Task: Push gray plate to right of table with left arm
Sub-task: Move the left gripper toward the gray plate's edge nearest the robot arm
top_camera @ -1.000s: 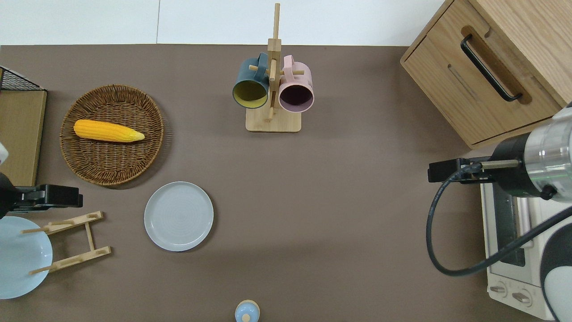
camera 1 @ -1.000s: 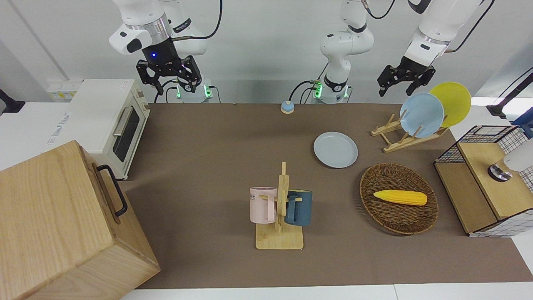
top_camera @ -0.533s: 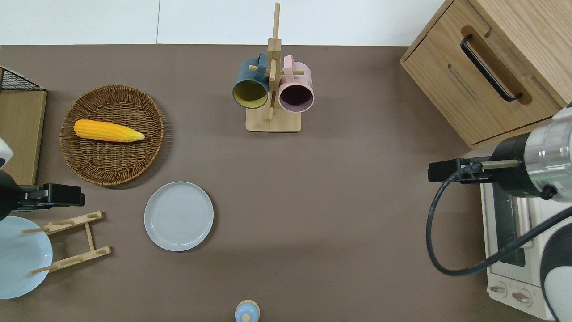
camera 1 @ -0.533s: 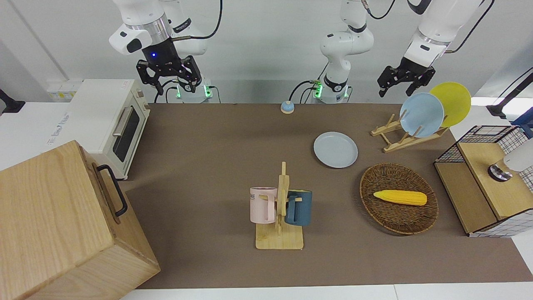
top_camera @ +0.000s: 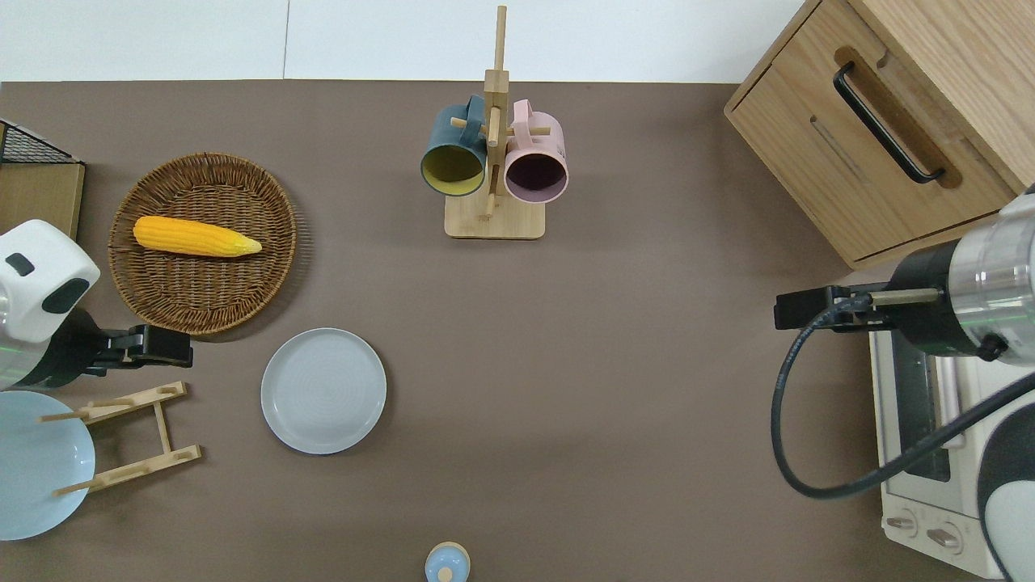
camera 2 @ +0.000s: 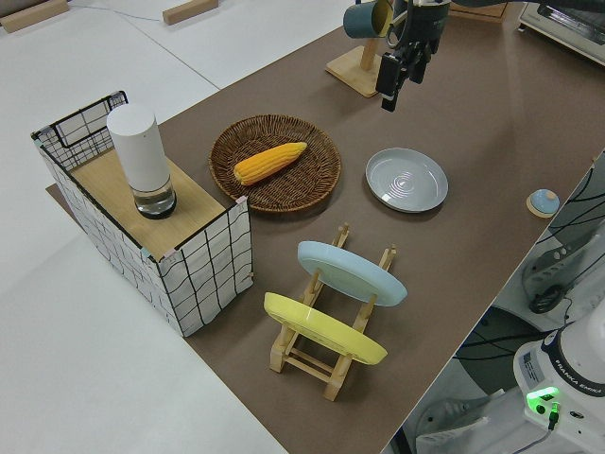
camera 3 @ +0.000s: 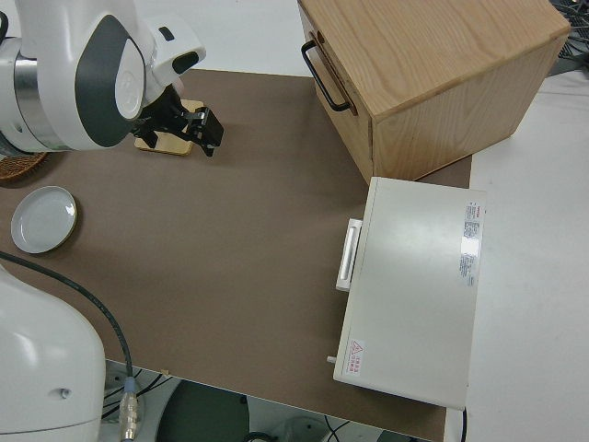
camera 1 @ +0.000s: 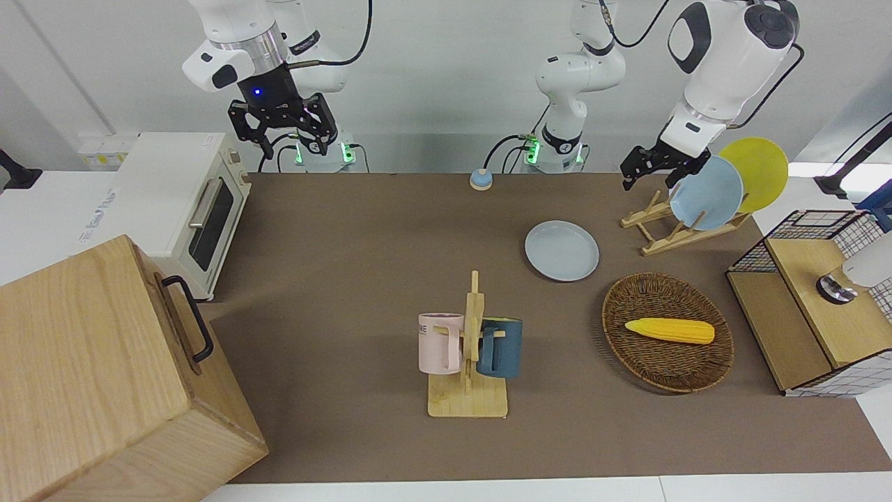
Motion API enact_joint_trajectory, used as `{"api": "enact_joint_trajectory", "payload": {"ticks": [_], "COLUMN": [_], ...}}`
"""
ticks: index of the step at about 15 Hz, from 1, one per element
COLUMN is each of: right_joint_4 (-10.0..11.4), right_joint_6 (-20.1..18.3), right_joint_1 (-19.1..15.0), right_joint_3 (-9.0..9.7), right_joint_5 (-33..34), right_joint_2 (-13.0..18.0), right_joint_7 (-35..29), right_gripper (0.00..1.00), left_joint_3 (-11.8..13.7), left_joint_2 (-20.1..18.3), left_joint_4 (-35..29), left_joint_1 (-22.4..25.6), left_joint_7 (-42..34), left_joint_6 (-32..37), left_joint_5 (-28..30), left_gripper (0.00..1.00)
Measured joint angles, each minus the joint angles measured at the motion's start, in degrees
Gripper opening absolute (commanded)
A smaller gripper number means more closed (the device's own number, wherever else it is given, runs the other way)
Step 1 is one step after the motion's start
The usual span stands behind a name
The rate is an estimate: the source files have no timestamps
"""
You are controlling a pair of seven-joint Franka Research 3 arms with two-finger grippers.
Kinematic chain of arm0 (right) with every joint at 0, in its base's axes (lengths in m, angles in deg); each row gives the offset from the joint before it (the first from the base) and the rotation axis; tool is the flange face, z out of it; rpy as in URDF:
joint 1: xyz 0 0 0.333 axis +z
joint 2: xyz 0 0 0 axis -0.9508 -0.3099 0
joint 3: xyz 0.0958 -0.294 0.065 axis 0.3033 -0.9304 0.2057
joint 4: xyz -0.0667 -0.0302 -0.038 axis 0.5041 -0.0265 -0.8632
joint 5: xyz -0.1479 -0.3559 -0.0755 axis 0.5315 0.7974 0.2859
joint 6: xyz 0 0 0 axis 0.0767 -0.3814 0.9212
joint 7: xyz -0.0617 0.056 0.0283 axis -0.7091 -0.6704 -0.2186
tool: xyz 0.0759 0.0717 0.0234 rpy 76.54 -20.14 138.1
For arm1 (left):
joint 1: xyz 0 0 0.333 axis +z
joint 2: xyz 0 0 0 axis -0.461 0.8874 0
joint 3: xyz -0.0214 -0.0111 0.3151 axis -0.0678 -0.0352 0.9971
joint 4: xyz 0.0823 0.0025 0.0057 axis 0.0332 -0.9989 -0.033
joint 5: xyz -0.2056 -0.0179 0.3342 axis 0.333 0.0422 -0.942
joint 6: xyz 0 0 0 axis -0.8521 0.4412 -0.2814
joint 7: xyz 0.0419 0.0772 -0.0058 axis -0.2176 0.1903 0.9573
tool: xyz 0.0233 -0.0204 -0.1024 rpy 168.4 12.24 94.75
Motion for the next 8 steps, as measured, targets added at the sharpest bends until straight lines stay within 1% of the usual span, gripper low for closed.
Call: {"api": "enact_joint_trajectory", "payload": {"ticks": [1,6,8], "right_joint_4": [0.0,0.0,0.0], "right_joint_6": [0.0,0.0,0.0], "right_joint_1": [0.0,0.0,0.0], "right_joint_3": [0.0,0.0,0.0], "right_joint_5": [0.0,0.0,0.0], "right_joint_2": [0.0,0.0,0.0], "right_joint_7": [0.0,0.0,0.0], "right_gripper": [0.996,0.996,0.996], "left_joint_3": [0.0,-0.1,-0.1], "left_joint_2": [0.3,1.3,1.3], "left_joint_4": [-0.3,-6.0,-9.7], "left_joint_1": [0.0,0.0,0.0], "left_joint_7": [0.0,0.0,0.0], "left_joint_6": [-0.3,-4.5,-8.2], "left_joint_5": [0.0,-0.1,-0.1], "left_gripper": [0.99,0.99,0.99]}}
